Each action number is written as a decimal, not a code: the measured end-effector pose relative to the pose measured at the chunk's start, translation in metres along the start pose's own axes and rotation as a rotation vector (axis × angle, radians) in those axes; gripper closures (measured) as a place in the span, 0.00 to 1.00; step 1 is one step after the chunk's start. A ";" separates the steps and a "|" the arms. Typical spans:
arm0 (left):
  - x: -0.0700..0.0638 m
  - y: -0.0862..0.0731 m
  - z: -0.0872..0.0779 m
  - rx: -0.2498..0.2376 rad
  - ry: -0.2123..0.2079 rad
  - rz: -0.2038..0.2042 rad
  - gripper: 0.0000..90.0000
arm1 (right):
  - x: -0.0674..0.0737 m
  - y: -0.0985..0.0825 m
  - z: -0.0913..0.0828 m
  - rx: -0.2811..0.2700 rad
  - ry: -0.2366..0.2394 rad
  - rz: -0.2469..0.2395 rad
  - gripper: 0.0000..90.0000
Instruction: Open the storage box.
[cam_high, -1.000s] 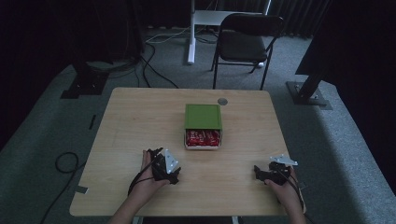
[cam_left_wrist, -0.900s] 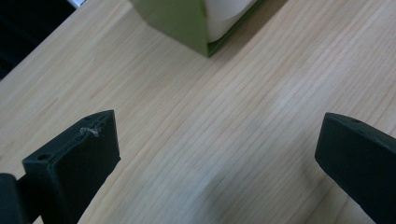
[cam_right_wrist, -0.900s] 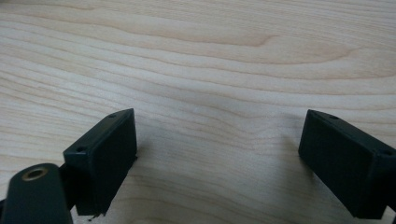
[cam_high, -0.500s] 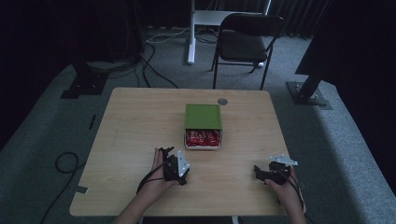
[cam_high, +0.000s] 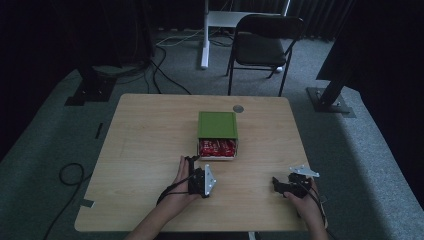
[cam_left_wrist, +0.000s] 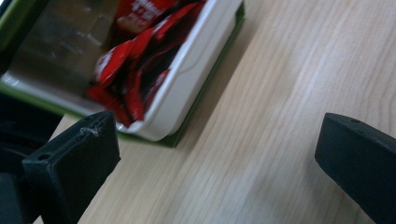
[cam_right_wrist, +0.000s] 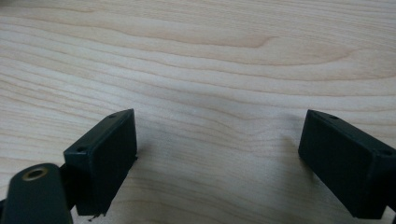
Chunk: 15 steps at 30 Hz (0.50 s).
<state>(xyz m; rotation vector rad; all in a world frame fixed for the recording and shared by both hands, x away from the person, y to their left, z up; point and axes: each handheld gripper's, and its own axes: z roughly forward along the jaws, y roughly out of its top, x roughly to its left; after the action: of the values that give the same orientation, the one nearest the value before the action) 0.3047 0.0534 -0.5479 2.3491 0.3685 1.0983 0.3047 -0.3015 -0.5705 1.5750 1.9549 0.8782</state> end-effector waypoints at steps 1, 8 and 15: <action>-0.001 0.001 0.001 0.002 0.000 0.005 0.01 | 0.000 0.000 0.000 0.000 0.000 0.000 0.12; -0.009 0.009 0.007 -0.018 0.029 0.102 0.01 | 0.000 0.000 0.000 0.000 0.001 0.001 0.12; -0.012 0.016 0.016 -0.016 0.035 0.149 0.02 | -0.001 0.000 0.000 0.000 0.001 0.000 0.12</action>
<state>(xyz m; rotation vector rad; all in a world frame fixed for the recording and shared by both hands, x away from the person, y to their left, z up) 0.3097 0.0292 -0.5556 2.3773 0.1984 1.2079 0.3053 -0.3020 -0.5705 1.5752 1.9554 0.8787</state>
